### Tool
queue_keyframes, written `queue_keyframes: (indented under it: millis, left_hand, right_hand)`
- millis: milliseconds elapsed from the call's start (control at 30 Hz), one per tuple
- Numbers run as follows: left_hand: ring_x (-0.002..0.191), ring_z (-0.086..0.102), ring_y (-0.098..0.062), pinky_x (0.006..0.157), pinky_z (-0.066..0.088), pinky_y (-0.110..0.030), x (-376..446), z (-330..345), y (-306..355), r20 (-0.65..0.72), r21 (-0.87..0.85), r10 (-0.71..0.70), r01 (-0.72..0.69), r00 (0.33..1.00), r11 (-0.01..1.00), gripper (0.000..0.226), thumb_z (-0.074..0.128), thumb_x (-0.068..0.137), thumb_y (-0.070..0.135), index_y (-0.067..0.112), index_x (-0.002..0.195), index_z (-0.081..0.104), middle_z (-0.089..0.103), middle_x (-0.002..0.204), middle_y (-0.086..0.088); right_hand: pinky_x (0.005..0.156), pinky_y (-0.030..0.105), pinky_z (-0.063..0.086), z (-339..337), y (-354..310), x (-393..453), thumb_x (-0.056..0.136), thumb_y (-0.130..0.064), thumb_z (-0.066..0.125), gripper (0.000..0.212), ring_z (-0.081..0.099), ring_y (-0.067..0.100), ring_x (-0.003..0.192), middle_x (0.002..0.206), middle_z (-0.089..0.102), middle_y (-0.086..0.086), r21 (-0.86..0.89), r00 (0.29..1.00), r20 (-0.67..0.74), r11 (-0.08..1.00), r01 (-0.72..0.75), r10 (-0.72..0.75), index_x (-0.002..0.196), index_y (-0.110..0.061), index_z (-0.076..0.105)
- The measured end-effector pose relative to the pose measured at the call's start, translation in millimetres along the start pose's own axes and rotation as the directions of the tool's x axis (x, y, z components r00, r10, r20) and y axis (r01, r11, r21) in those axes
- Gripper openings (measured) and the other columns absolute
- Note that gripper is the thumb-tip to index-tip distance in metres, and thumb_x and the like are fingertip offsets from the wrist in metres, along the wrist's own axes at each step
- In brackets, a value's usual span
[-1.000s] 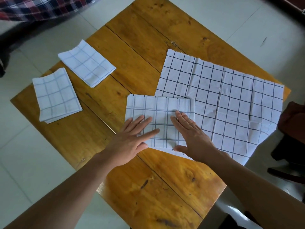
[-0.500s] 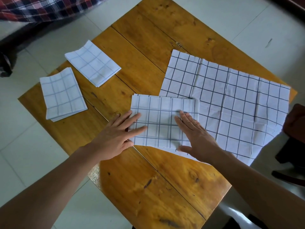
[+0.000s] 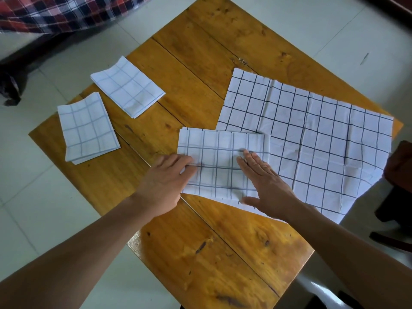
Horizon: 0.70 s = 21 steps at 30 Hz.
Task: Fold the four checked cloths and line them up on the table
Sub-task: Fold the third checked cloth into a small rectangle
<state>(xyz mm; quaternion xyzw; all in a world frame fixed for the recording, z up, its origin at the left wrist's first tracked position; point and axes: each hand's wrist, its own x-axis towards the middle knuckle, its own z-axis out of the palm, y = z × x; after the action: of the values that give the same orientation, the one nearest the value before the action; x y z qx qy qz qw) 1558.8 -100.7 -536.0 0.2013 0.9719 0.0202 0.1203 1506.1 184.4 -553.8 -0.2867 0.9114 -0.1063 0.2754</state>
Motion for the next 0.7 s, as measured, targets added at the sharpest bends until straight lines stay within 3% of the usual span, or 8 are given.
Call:
queue_keyframes:
  millis: [167, 333, 400, 467, 500, 600, 700]
  left_hand:
    - [0.093, 0.058, -0.023, 0.083, 0.047, -0.038, -5.8, 9.4, 3.2, -0.188, -0.115, -0.014, -0.008, 0.982, 0.993, 0.033, 0.081, 0.062, 0.011, 0.018, 0.083, 0.057, 0.061, 0.094, 0.001]
    - [0.068, 0.054, -0.017, 0.074, 0.044, -0.036, -7.4, 1.0, 24.1, -0.345, -0.247, -0.077, -0.011, 0.936, 0.969, 0.016, 0.069, 0.072, 0.011, 0.019, 0.081, 0.058, 0.057, 0.072, 0.007]
    - [0.065, 0.053, -0.018, 0.069, 0.042, -0.038, -6.4, -9.7, 35.7, -0.398, -0.265, -0.098, -0.011, 0.912, 0.964, 0.010, 0.064, 0.076, 0.011, 0.017, 0.079, 0.059, 0.057, 0.071, 0.005]
    - [0.061, 0.050, -0.021, 0.065, 0.039, -0.038, -5.2, -21.6, 49.5, -0.445, -0.264, -0.116, -0.006, 0.888, 0.965, 0.010, 0.065, 0.074, 0.008, 0.015, 0.075, 0.057, 0.054, 0.068, 0.002]
    - [0.060, 0.048, -0.023, 0.064, 0.039, -0.038, -4.7, -27.8, 57.2, -0.464, -0.267, -0.120, -0.009, 0.878, 0.964, 0.011, 0.066, 0.073, 0.007, 0.014, 0.074, 0.057, 0.052, 0.067, 0.001]
    - [0.060, 0.045, -0.022, 0.062, 0.039, -0.038, -5.2, -42.9, 82.3, -0.503, -0.311, -0.109, -0.061, 0.857, 0.948, 0.011, 0.065, 0.069, 0.007, 0.013, 0.072, 0.055, 0.050, 0.066, 0.000]
    - [0.063, 0.042, -0.019, 0.064, 0.037, -0.037, -5.9, -46.1, 100.0, -0.481, -0.386, -0.086, -0.122, 0.873, 0.915, 0.013, 0.067, 0.069, 0.011, 0.015, 0.073, 0.055, 0.050, 0.068, 0.003]
  right_hand:
    - [0.124, 0.034, 0.001, 0.8, 0.9, -1.0, 0.084, -0.050, 0.070, 0.109, -0.024, 0.006, 0.147, 0.161, -0.025, -0.009, 0.048, 0.999, -0.038, 0.999, 0.006, -0.004, 0.155, -0.026, -0.010]
    - [0.123, 0.029, -0.002, -11.3, -20.6, -6.3, 0.074, -0.062, 0.073, 0.113, -0.014, 0.006, 0.149, 0.164, -0.008, -0.009, 0.108, 0.994, -0.104, 0.994, 0.032, -0.021, 0.157, -0.025, 0.005]
    - [0.120, 0.036, 0.021, -16.8, -33.7, -13.5, 0.070, -0.061, 0.074, 0.097, 0.014, 0.015, 0.149, 0.161, 0.023, -0.004, 0.099, 0.977, -0.205, 0.992, 0.072, -0.050, 0.151, -0.028, 0.031]
    - [0.100, 0.038, 0.044, -18.8, -44.3, -22.3, 0.070, -0.050, 0.077, 0.067, 0.047, 0.020, 0.127, 0.135, 0.053, -0.001, 0.063, 0.936, -0.338, 0.990, 0.125, -0.096, 0.129, -0.025, 0.058]
    - [0.091, 0.037, 0.046, -18.6, -48.7, -26.4, 0.071, -0.042, 0.077, 0.053, 0.053, 0.020, 0.114, 0.122, 0.059, -0.002, 0.049, 0.911, -0.396, 0.988, 0.144, -0.113, 0.118, -0.023, 0.064]
    - [0.075, 0.036, 0.047, -13.3, -53.3, -34.5, 0.076, -0.018, 0.075, 0.020, 0.056, 0.021, 0.090, 0.096, 0.062, -0.002, 0.043, 0.851, -0.510, 0.984, 0.174, -0.128, 0.094, -0.018, 0.067]
    - [0.066, 0.037, 0.046, -8.0, -46.1, -40.5, 0.083, -0.005, 0.073, 0.013, 0.052, 0.021, 0.077, 0.083, 0.059, 0.000, 0.090, 0.820, -0.554, 0.970, 0.227, -0.141, 0.082, -0.013, 0.063]
